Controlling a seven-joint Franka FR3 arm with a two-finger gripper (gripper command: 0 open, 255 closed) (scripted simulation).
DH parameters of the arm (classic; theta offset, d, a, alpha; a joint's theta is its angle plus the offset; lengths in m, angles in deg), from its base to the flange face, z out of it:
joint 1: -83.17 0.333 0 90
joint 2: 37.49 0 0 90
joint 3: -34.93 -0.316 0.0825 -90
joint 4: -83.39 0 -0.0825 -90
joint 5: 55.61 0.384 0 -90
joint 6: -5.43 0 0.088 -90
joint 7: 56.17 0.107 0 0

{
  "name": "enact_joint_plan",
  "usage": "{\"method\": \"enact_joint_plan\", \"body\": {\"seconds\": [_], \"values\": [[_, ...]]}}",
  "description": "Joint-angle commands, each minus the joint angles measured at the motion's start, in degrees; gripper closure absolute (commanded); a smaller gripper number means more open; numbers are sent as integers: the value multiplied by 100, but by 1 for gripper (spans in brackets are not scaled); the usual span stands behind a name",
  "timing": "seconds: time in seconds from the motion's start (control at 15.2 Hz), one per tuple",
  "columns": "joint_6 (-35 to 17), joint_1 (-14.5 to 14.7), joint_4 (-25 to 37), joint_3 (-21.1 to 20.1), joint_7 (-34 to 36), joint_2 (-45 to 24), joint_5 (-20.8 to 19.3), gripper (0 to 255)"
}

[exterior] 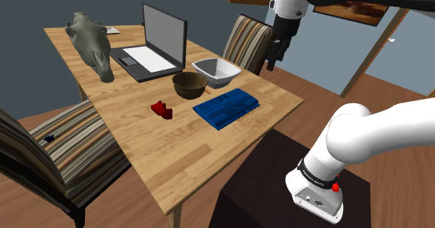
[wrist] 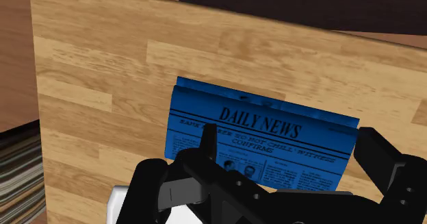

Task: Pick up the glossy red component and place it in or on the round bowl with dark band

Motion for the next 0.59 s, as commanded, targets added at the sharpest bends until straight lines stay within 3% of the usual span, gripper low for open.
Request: {"method": "enact_joint_plan", "body": {"seconds": [0.0,0.53], "values": [[0,0,0,0,0,0,0,0],[-1308,132,-134,-430,791,-1114,467,0]]}}
